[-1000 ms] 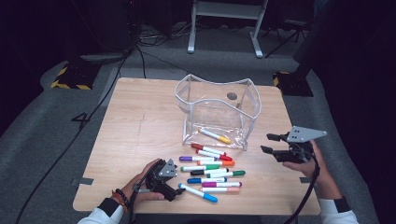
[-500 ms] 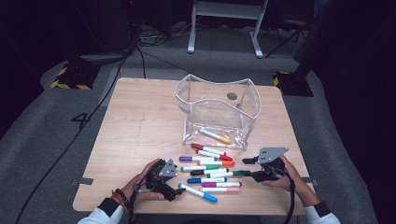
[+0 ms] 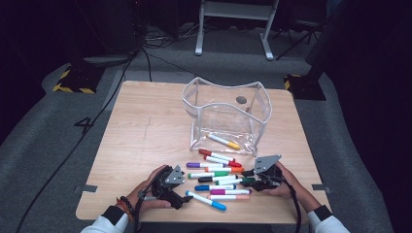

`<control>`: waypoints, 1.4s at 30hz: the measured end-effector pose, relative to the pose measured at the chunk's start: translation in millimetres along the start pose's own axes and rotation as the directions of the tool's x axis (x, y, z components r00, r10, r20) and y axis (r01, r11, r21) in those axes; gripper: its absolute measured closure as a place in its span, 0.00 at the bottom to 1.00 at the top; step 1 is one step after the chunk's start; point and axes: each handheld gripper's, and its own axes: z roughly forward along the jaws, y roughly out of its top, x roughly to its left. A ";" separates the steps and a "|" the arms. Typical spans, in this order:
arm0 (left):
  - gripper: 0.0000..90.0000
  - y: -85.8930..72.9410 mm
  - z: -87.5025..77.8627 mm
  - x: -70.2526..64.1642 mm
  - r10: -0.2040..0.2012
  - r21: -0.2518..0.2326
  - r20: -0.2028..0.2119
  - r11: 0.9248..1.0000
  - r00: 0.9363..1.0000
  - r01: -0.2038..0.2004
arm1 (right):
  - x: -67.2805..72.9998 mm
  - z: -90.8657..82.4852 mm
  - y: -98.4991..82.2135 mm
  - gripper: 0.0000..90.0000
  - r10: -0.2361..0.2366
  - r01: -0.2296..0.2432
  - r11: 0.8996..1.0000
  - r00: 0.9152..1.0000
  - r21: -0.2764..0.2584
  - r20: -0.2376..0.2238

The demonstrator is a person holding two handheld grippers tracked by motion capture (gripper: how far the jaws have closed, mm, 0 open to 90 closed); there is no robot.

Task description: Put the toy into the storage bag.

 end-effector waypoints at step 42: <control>0.11 1.2 1.2 -0.3 -0.016 -0.001 -0.010 1.000 1.000 0.016 | -0.7 -64.1 35.4 0.83 -0.118 0.128 0.977 0.991 -0.169 0.069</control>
